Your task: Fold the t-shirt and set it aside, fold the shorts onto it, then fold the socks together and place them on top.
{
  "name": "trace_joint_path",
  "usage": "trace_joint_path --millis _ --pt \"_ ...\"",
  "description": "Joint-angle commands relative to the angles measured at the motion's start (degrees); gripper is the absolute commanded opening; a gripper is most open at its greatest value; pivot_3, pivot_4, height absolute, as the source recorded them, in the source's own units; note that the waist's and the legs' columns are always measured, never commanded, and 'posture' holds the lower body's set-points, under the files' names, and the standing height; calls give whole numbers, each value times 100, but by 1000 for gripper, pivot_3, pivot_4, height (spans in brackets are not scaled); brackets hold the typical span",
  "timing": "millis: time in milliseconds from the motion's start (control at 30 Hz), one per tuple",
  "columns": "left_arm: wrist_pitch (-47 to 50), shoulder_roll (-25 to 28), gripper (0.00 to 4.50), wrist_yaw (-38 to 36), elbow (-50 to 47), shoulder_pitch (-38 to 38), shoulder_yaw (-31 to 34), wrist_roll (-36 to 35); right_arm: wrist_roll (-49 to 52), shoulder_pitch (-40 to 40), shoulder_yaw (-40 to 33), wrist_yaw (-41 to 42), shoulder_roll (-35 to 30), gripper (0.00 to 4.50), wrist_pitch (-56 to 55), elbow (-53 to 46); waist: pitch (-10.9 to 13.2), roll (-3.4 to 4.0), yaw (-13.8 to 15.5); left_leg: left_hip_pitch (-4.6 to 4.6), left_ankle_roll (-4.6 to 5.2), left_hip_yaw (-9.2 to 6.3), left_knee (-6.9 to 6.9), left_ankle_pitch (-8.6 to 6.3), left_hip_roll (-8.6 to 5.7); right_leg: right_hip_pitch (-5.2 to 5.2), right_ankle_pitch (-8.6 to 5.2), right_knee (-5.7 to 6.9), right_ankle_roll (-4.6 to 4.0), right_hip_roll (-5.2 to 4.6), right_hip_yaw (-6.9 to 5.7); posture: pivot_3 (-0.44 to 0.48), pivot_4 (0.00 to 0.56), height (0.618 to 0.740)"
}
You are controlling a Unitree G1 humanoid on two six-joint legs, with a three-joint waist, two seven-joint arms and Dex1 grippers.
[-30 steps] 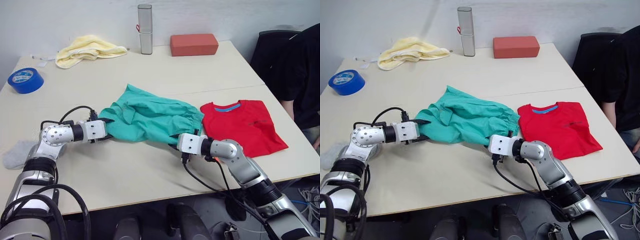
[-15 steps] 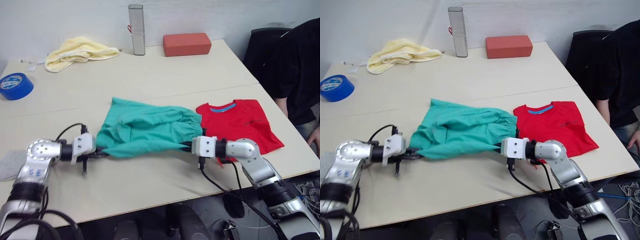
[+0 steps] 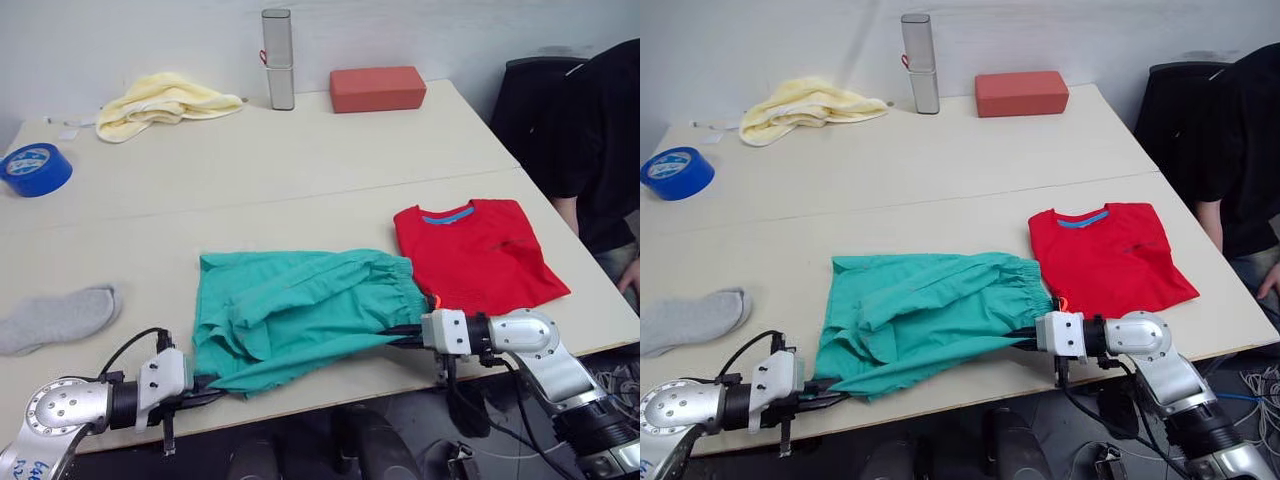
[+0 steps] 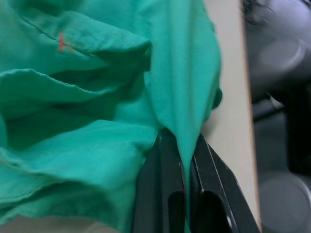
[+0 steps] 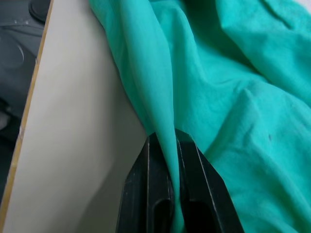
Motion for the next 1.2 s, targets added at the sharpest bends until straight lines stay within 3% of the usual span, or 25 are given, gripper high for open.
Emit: trace_joint_path --millis 33,200,267,367,433,500,667,733,833,900,1033,1200 --pt "299 184 451 -218 -117 116 382 -404 546 133 -306 333 -135 987 245 -281 1 -1 14 0 1 -1 0 3 -1 1 8 -6 -2 0 1 0 150 740" --pt "43 331 1947 -860 306 45 1004 -850 1594 493 -733 921 -538 2773 1076 -852 13 1 67 -2 4 2 -8 3 -2 -2 11 -19 -5 0 0 0 150 740" --pt "302 390 2545 -1050 443 -189 1413 -1395 2197 585 -1109 767 -669 2786 1715 -1171 16 -4 84 -2 4 2 -25 3 -2 -4 11 -27 -5 1 -3 0 150 740" --pt "998 591 2545 -1131 322 -587 1742 -2219 2748 651 -1556 568 -729 2786 2263 -1509 17 -10 95 -2 1 0 -42 3 -1 -7 10 -32 -7 3 -6 0 150 740" --pt "1513 802 2142 -1195 36 -769 1716 -2716 2959 645 -1797 358 -601 2786 2437 -1605 16 -12 96 0 -4 -4 -53 2 0 -6 10 -37 -7 5 -8 0 150 740" --pt "1594 800 1602 -1063 -258 -1061 1344 -2712 2889 622 -1871 321 -436 2393 2341 -1586 16 -9 95 0 -8 -2 -64 0 -1 -6 13 -45 -1 3 -7 0 150 740" --pt "1443 631 3 -898 -575 -1713 -59 -1911 2005 524 -1569 548 -135 745 1604 -1389 18 -6 84 -3 -13 1 -67 -13 -5 -4 13 -49 11 6 -4 0 150 740" --pt "1262 494 0 -774 -558 -1892 -589 -1469 1548 411 -1364 351 66 86 1349 -1224 18 -6 70 -2 -21 5 -68 -12 -5 -5 12 -50 11 11 -2 0 150 740" --pt "1076 175 0 -379 -296 -2277 -1575 -508 571 12 -585 -13 595 12 990 -967 18 -6 71 2 -27 6 -62 -9 -13 -4 12 -46 10 15 -1 0 150 740" --pt "1017 99 0 -220 -59 -2482 -1860 -90 170 -109 -251 -146 762 12 980 -886 18 -6 76 -1 -27 6 -58 -7 -17 -5 14 -44 6 20 0 0 150 740" --pt "781 -170 0 282 483 -3024 -2125 605 -425 -222 150 -476 948 12 990 -742 19 -5 103 0 -35 -3 -59 8 -14 -8 13 -30 1 18 0 0 150 740" --pt "683 -434 0 828 851 -3613 -1744 807 -617 -162 145 -584 879 12 912 -618 17 -8 102 -5 -20 1 -47 14 -15 -5 20 -23 14 -2 1 0 150 740"
